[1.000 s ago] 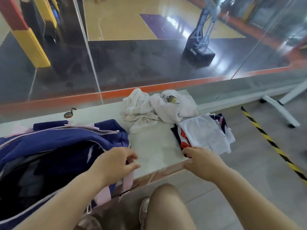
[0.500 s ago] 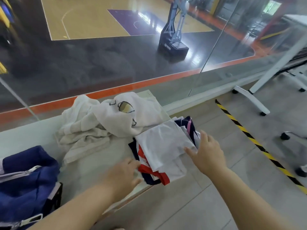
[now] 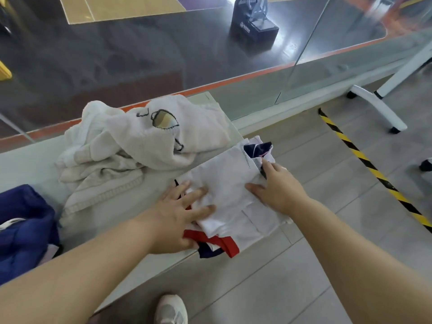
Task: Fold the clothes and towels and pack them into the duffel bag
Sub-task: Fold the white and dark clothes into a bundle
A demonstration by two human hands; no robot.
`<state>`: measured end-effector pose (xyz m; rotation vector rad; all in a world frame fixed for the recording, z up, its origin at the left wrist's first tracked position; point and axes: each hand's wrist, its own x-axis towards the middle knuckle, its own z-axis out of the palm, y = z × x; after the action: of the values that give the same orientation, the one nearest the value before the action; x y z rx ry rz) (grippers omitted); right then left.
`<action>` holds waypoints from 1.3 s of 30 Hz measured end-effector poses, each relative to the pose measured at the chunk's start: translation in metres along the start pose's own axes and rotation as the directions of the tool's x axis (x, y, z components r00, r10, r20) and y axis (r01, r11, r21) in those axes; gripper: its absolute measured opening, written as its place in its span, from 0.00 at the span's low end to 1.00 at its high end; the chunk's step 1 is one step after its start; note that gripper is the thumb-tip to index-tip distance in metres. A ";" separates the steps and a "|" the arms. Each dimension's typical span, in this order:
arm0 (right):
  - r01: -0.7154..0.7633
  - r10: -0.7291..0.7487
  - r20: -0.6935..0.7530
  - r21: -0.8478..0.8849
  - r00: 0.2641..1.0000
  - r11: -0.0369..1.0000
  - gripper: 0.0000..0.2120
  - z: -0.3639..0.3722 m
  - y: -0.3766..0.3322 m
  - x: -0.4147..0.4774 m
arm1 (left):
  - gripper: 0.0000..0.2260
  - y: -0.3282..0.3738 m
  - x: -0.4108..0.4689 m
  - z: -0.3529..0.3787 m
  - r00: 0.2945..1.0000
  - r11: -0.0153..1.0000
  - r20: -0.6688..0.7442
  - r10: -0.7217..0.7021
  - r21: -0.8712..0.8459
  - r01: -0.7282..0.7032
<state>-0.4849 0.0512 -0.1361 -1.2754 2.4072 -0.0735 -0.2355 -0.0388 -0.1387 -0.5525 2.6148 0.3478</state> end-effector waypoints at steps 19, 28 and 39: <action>0.466 -0.504 -0.321 -0.192 0.802 0.864 0.25 0.064 -0.073 -0.123 | 0.21 -0.020 -0.053 0.068 0.878 0.963 -0.396 0.268 0.110 -0.244; 0.420 -0.438 0.026 -0.340 0.898 0.841 0.53 0.109 -0.070 -0.155 | 0.12 0.004 -0.043 0.063 0.867 0.980 -0.456 0.200 0.105 -0.170; 0.490 -0.515 -0.269 -0.158 0.814 0.857 0.23 0.089 -0.068 -0.123 | 0.22 0.002 -0.050 0.058 0.779 0.976 -0.589 0.214 0.091 -0.200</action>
<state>-0.3372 0.1235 -0.1608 -2.0485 2.2507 -0.3505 -0.1736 -0.0023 -0.1656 -0.4080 3.3075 0.2330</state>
